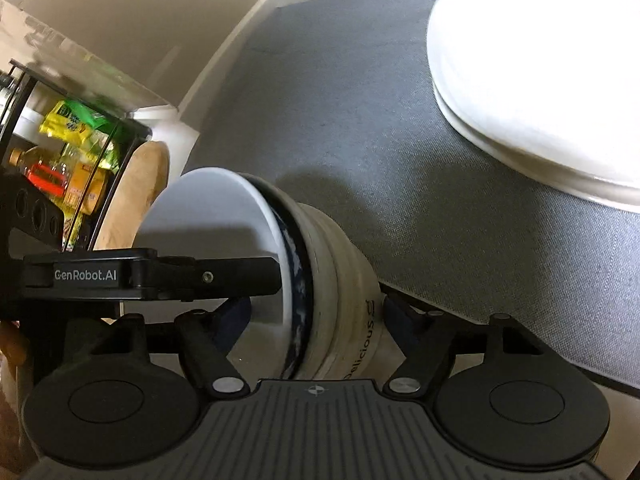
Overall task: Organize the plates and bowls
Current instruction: 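Lift the nested bowl stack with both grippers and tilt it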
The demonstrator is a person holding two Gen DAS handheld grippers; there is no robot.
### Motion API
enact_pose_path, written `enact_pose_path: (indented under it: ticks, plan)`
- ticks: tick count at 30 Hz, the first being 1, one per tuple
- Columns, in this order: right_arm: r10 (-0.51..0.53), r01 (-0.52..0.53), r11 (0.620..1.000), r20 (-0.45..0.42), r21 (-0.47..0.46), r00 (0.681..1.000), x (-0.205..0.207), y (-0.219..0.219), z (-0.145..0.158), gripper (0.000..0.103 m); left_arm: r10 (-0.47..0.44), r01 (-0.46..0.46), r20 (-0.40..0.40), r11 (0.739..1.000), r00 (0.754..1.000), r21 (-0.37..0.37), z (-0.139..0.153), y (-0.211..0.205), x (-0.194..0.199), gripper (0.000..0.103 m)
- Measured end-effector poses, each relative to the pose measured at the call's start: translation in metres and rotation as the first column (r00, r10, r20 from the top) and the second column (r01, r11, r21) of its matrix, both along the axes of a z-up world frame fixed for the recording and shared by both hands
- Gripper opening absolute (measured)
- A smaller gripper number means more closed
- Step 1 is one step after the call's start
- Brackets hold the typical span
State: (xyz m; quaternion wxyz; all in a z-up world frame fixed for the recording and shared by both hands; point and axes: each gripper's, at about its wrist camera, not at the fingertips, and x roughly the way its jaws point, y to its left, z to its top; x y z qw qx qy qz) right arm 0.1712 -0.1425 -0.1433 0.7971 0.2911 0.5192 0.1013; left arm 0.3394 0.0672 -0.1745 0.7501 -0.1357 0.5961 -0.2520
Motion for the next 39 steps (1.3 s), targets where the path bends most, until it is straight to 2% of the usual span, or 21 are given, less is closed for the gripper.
enact_pose_path:
  ticks: [5, 18, 22, 27, 33, 36, 39]
  plan:
    - [-0.053, 0.053, 0.997, 0.0, 0.056, 0.999, -0.007, -0.013, -0.004, 0.067, 0.045, -0.048, -0.04, 0.996, 0.998, -0.07, -0.004, 0.014, 0.002, 0.085]
    - [-0.064, 0.065, 0.996, -0.012, 0.058, 0.998, -0.005, -0.02, 0.003, 0.062, 0.071, -0.075, -0.044, 0.993, 0.996, -0.087, -0.002, 0.017, 0.002, 0.085]
    - [-0.089, 0.093, 0.993, -0.05, 0.072, 0.995, -0.003, -0.024, -0.003, 0.062, 0.077, -0.084, -0.075, 0.991, 0.994, -0.103, -0.008, 0.017, 0.005, 0.084]
    - [-0.16, 0.167, 0.979, -0.062, 0.118, 0.985, -0.006, -0.039, -0.008, 0.06, 0.089, -0.115, -0.144, 0.977, 0.985, -0.178, -0.015, 0.026, 0.009, 0.084]
    - [-0.203, 0.208, 0.971, -0.057, 0.116, 0.978, -0.007, -0.046, -0.004, 0.053, 0.08, -0.109, -0.142, 0.972, 0.987, -0.21, -0.013, 0.029, 0.006, 0.084]
    - [-0.204, 0.208, 0.973, -0.047, 0.103, 0.978, -0.007, -0.049, -0.001, 0.047, 0.087, -0.112, -0.117, 0.969, 0.989, -0.222, -0.009, 0.029, 0.006, 0.084]
    - [-0.213, 0.217, 0.971, -0.051, 0.101, 0.976, -0.007, -0.05, -0.001, 0.046, 0.084, -0.104, -0.098, 0.969, 0.992, -0.226, -0.005, 0.028, 0.005, 0.084]
